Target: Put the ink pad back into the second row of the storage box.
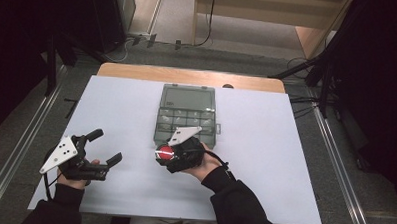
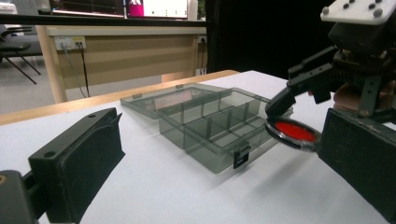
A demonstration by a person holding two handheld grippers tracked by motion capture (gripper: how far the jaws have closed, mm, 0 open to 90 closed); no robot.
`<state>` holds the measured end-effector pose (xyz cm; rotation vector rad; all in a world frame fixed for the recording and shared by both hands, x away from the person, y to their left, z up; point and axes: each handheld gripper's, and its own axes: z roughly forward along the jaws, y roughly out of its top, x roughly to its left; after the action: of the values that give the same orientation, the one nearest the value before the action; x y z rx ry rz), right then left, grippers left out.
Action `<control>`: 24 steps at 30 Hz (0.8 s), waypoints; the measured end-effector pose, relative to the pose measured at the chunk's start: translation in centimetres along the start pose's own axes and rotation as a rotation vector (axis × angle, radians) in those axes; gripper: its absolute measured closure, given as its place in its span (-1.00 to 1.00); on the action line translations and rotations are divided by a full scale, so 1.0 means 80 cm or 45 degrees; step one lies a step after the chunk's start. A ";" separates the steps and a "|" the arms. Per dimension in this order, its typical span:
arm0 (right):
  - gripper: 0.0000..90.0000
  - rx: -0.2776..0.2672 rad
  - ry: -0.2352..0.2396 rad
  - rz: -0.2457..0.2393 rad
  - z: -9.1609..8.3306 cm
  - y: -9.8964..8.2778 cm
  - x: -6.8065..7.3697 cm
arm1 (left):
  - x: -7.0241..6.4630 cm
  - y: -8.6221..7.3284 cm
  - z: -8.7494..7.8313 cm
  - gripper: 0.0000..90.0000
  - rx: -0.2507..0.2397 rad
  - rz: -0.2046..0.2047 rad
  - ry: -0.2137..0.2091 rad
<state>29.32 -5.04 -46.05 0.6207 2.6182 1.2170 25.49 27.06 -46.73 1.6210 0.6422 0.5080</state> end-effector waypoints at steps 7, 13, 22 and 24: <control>-0.31 -0.023 -0.047 0.021 -0.008 0.007 -0.019 | 0.000 0.000 0.000 -1.00 -0.002 -0.004 -0.001; -0.31 -0.027 -0.081 0.052 -0.011 0.008 -0.034 | 0.000 0.000 0.000 -1.00 -0.002 -0.004 -0.001; -0.31 -0.031 -0.133 0.091 -0.015 0.011 -0.055 | 0.000 0.000 0.000 -1.00 -0.003 -0.005 -0.001; -0.31 -0.034 -0.144 0.106 -0.016 0.010 -0.060 | 0.000 0.000 0.000 -1.00 -0.004 -0.006 -0.001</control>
<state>33.41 -7.58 -44.66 0.7775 2.5019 1.2010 25.49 27.07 -46.72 1.6164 0.6441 0.5045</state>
